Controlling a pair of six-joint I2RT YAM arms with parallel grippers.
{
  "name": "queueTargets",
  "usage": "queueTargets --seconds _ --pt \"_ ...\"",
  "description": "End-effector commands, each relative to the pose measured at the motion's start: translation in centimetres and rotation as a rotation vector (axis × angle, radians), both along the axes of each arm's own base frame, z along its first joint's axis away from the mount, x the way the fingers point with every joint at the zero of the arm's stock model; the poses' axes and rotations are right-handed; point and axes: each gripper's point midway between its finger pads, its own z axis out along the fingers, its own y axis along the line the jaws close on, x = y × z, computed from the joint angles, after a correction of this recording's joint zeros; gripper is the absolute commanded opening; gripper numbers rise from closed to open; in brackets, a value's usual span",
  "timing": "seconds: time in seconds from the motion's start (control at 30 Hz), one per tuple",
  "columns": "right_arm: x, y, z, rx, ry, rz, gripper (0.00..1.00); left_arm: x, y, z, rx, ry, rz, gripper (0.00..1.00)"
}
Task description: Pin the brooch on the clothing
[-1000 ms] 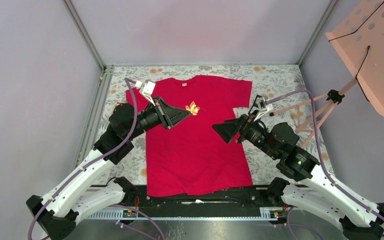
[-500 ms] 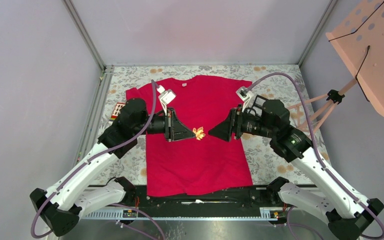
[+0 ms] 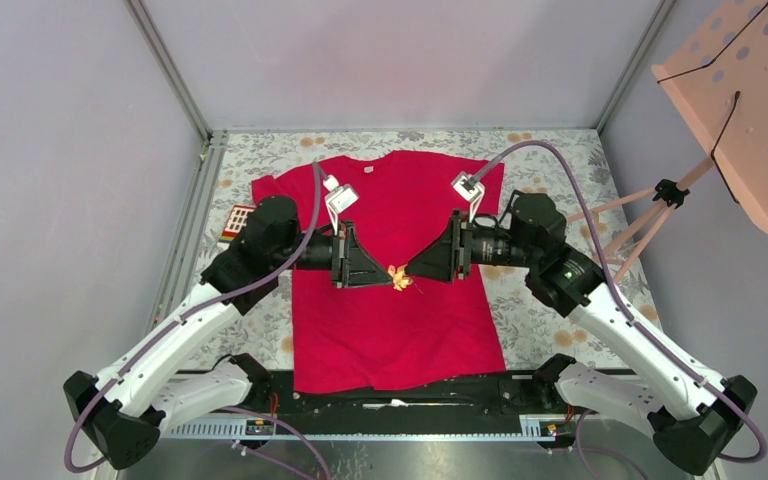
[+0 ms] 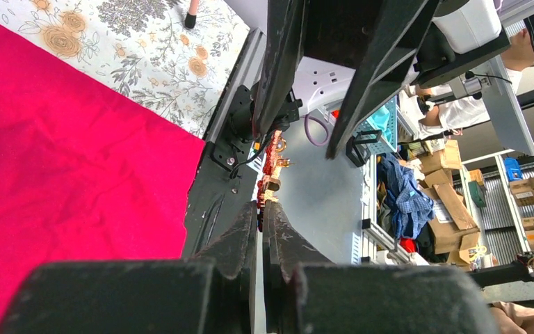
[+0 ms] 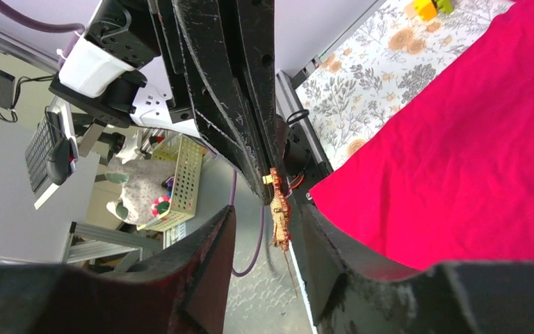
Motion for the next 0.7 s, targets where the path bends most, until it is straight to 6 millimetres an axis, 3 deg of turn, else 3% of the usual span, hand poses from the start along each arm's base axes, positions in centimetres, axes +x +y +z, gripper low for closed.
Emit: queueTargets --seconds 0.0,0.13,0.23,0.3,0.47,0.5,0.57,0.67 --pt "-0.9 1.2 1.2 0.034 -0.034 0.069 0.45 -0.2 -0.3 1.6 -0.06 -0.055 -0.037 0.0" --pt "-1.0 1.6 1.5 0.049 -0.051 0.084 0.34 0.0 -0.4 1.5 -0.063 -0.051 -0.03 0.0" --pt "-0.9 1.6 1.5 0.056 -0.053 0.074 0.1 0.2 -0.5 1.6 -0.072 -0.052 -0.022 0.0" --pt "-0.7 1.5 1.4 0.065 -0.058 0.054 0.0 0.3 -0.6 1.9 -0.097 -0.059 -0.011 0.0" --pt "-0.2 1.1 1.8 0.119 -0.084 -0.005 0.0 1.1 -0.7 2.6 -0.175 -0.06 0.056 0.37" --pt "-0.1 1.0 1.9 0.132 -0.09 -0.02 0.0 1.2 -0.6 2.7 -0.192 -0.058 0.072 0.4" --pt "0.1 0.7 2.4 0.162 -0.109 -0.048 0.0 1.4 -0.5 3.0 -0.23 -0.053 0.097 0.42" --pt "0.3 0.3 2.9 0.186 -0.131 -0.083 0.0 1.6 -0.3 3.1 -0.275 -0.048 0.135 0.37"
